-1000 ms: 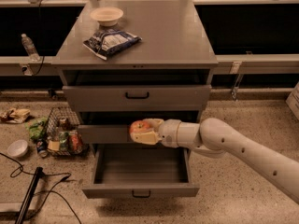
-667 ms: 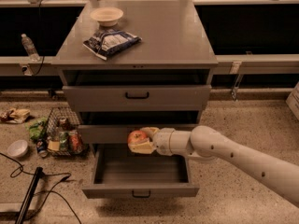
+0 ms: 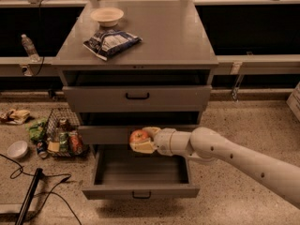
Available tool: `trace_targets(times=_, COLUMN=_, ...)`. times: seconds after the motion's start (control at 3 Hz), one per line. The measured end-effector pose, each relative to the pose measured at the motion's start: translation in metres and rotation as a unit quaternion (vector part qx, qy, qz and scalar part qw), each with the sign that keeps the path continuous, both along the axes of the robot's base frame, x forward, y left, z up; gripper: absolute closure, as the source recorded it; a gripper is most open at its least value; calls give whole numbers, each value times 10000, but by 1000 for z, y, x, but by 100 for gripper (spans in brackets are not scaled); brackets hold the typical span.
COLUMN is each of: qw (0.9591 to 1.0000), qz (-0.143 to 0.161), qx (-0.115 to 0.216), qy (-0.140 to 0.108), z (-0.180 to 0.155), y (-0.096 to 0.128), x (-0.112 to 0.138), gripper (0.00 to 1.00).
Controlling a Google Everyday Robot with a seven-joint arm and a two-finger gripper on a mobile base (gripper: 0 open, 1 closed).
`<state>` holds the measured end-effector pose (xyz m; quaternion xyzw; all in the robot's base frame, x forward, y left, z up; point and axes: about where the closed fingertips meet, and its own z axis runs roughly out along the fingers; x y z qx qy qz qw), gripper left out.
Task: Place apple into bottom drawer
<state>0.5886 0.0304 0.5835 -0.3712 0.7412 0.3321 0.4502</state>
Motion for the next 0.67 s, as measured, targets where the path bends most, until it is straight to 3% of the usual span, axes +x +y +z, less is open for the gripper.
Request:
trace_targets(times=0.33, qw=9992, qz=252, qx=-277, qy=107, z=-47, y=4, x=-1, gripper=100)
trace_targets(times=0.67, qw=9972, qz=463, qx=-589, qy=54, z=-95, y=10, x=3, gripper=100)
